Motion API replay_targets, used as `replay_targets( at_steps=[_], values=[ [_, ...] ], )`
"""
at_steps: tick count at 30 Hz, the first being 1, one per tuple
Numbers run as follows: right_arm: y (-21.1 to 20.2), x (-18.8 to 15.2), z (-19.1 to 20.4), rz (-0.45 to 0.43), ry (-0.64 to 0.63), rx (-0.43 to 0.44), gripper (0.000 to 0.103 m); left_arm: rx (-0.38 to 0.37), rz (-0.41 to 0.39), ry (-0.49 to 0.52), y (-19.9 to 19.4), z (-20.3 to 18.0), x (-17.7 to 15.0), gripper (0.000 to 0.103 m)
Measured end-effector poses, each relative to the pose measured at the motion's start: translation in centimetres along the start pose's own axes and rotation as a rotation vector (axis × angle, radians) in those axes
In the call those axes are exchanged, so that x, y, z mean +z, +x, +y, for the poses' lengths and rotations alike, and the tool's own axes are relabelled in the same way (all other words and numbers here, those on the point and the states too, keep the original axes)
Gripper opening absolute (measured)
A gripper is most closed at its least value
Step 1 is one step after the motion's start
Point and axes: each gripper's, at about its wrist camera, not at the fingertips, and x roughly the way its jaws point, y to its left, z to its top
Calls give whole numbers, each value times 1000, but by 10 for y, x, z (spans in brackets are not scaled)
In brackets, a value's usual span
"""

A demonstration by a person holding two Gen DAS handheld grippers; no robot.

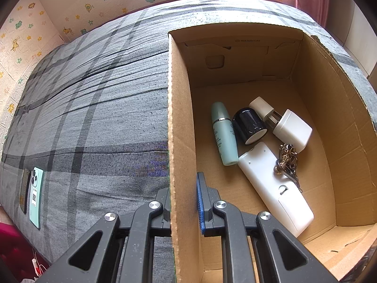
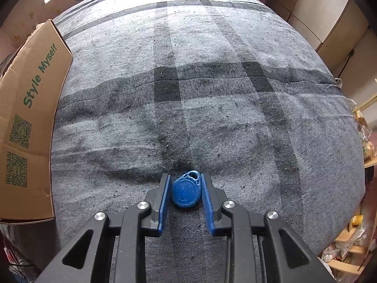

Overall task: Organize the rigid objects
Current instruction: 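Close the right tool on the blue key fob, then lift the blue fob with the right tool and carry it into the box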

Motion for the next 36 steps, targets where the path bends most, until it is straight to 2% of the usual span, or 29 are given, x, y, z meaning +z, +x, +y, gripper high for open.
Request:
replay_targets(
  at_steps=[8,19,36],
  values=[
    [-21,9,6,-30,-21,-9,27,0,0,0,0,0,0,15],
    [-58,24,25,-75,-66,22,27,-1,1,0,0,0,0,15],
    [-111,46,80,-157,-184,73,27,-7,1,-3,1,1,0,15]
  ],
)
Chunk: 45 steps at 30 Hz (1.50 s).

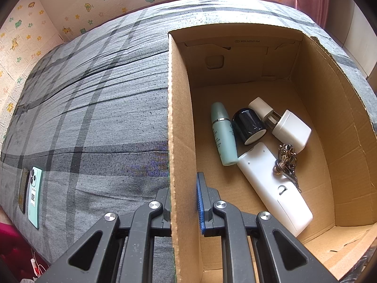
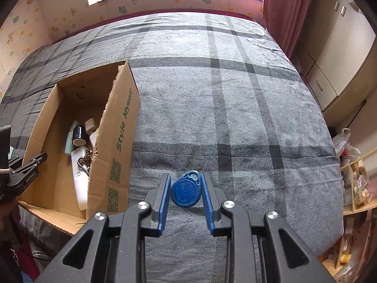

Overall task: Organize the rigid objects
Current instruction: 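Lift the blue fob with the right tool and carry it into the box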

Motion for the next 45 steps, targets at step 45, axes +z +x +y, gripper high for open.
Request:
replay_targets(
  at_steps=[45],
  values=[
    [5,55,146,-55,-254,156,27,-15,2,-2,1,5,0,15]
  ],
)
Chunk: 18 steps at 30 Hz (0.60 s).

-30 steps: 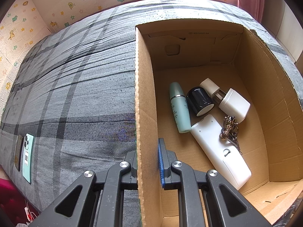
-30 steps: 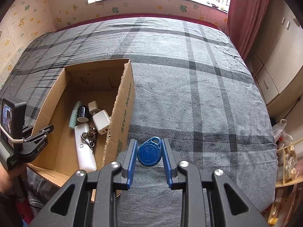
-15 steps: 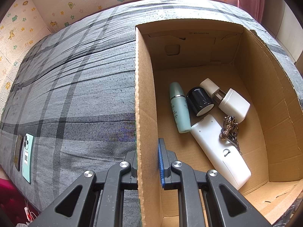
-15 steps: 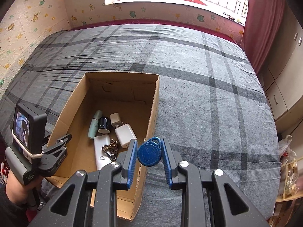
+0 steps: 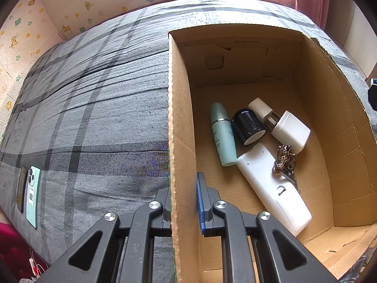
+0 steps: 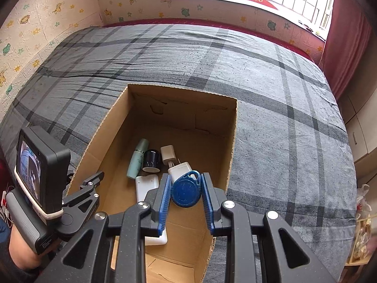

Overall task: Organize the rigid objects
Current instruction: 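Lift the blue fob with the right tool and carry it into the box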

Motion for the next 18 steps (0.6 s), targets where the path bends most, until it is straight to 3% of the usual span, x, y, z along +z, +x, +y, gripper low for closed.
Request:
replay_targets(
  at_steps=[18],
  values=[
    [77,1,21,112,-3,38,27,-8,-2,-4,1,2,-1,15]
  ],
)
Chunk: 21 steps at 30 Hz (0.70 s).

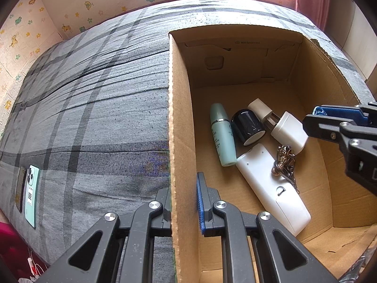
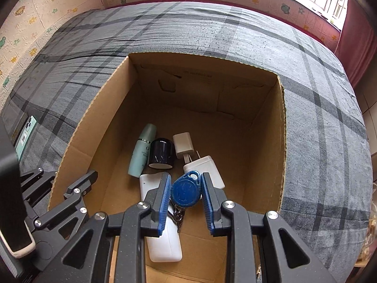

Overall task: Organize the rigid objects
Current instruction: 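Lift the blue fob with the right tool and carry it into the box, then open the right tool to drop the fob among the items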

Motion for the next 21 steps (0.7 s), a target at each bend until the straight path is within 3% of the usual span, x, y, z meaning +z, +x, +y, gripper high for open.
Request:
replay_targets(
  at_steps=[7,21],
  values=[
    [22,-4,-2,42,6,-1,27,3,-1,3,0,0,0,15],
    [24,1,2,48,-3,8,28,5,-1,2,0,-1,0,15]
  ],
)
